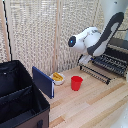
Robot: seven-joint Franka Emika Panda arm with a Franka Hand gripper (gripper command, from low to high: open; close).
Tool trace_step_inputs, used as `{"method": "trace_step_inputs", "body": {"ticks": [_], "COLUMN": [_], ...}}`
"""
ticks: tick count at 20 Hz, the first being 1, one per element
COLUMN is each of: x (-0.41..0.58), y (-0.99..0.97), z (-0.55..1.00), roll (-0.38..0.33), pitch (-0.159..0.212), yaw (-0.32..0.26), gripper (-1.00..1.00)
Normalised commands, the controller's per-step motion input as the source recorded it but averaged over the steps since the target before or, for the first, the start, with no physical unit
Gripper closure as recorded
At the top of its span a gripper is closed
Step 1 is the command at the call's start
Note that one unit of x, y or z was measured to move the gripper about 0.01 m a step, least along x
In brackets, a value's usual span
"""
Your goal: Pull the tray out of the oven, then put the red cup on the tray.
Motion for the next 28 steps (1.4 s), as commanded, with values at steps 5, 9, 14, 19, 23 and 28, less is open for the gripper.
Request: {"method": "trace_step_inputs", "body": {"ticks": [5, 9, 14, 19, 23, 28], "x": [0.0, 0.0, 0.039, 0.011, 0.041, 0.098], "y": [-0.54, -0.55, -0.57, -0.55, -0.64, -0.51], "z": [-0.05, -0.11, -0.14, -0.06, 0.0, 0.0], "roll": [-0.216, -0.154, -0.066, -0.007, 0.048, 0.15], "pitch": [0.0, 0.015, 0.102, 0.134, 0.087, 0.051], "yaw": [0.113, 0.164, 0.184, 0.207, 0.168, 0.034], "gripper": [-1.0, -1.0, -1.0, -1.0, -1.0, -1.0]}}
